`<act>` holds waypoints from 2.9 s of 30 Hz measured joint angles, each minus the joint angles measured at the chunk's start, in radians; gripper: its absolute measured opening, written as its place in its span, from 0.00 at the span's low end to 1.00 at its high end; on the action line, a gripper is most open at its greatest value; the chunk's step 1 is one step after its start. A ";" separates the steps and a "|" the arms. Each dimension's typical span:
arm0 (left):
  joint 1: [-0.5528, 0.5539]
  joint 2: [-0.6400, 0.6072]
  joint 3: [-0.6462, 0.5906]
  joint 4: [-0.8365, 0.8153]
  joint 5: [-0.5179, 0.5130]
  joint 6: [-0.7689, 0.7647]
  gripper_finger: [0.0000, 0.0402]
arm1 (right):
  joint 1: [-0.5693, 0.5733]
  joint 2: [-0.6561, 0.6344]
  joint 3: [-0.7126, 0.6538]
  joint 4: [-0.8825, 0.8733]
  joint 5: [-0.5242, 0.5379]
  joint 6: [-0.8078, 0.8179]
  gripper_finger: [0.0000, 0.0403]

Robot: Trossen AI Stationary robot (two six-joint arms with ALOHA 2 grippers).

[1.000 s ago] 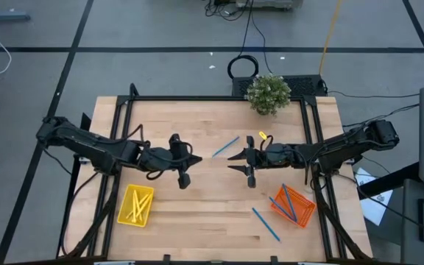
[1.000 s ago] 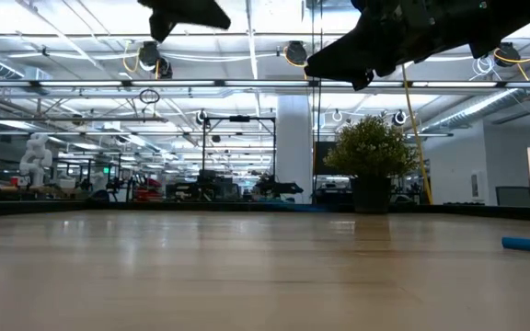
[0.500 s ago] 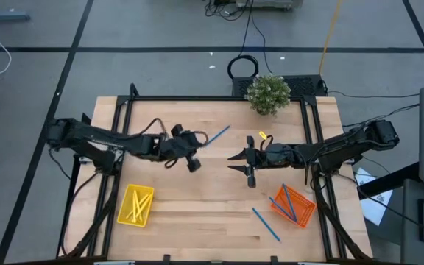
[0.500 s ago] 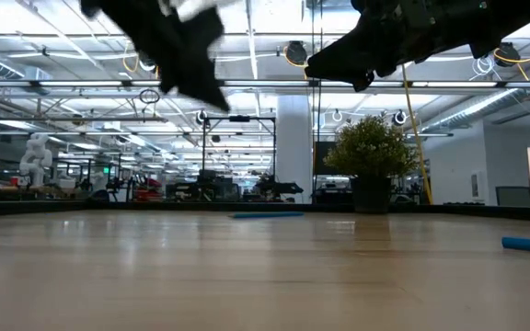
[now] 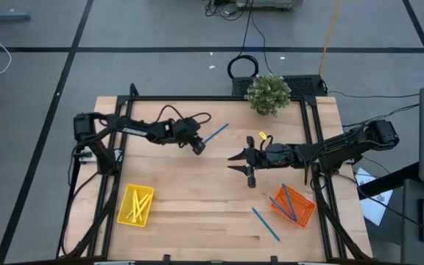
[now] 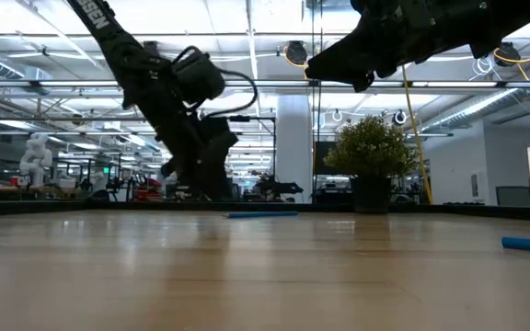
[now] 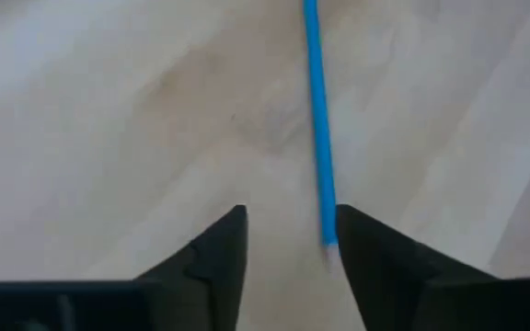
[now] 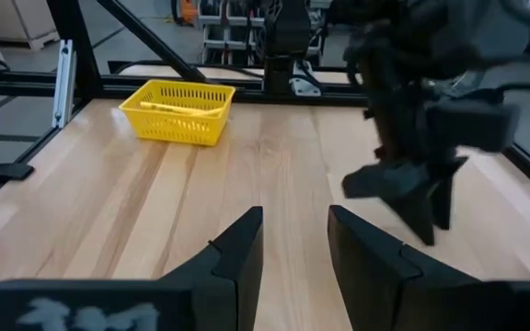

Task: Sort pens & pencils
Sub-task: Put the top blue pencil into the orange bin

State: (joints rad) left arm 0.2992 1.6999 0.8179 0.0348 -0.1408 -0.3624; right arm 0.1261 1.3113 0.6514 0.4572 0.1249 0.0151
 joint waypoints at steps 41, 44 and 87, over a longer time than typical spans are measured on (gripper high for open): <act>-0.105 0.111 0.012 0.017 -0.091 -0.003 0.18 | 0.000 0.000 0.000 -0.017 0.004 0.008 0.28; -0.105 0.112 0.012 0.017 -0.091 0.004 0.07 | 0.000 0.000 0.000 -0.017 0.004 0.008 0.28; -0.231 -0.226 0.007 -0.227 -0.214 0.037 0.00 | 0.000 0.000 -0.001 -0.036 0.004 0.008 0.28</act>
State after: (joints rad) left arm 0.0685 1.4735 0.8246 -0.1922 -0.3547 -0.3256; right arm 0.1261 1.3109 0.6502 0.4211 0.1291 0.0231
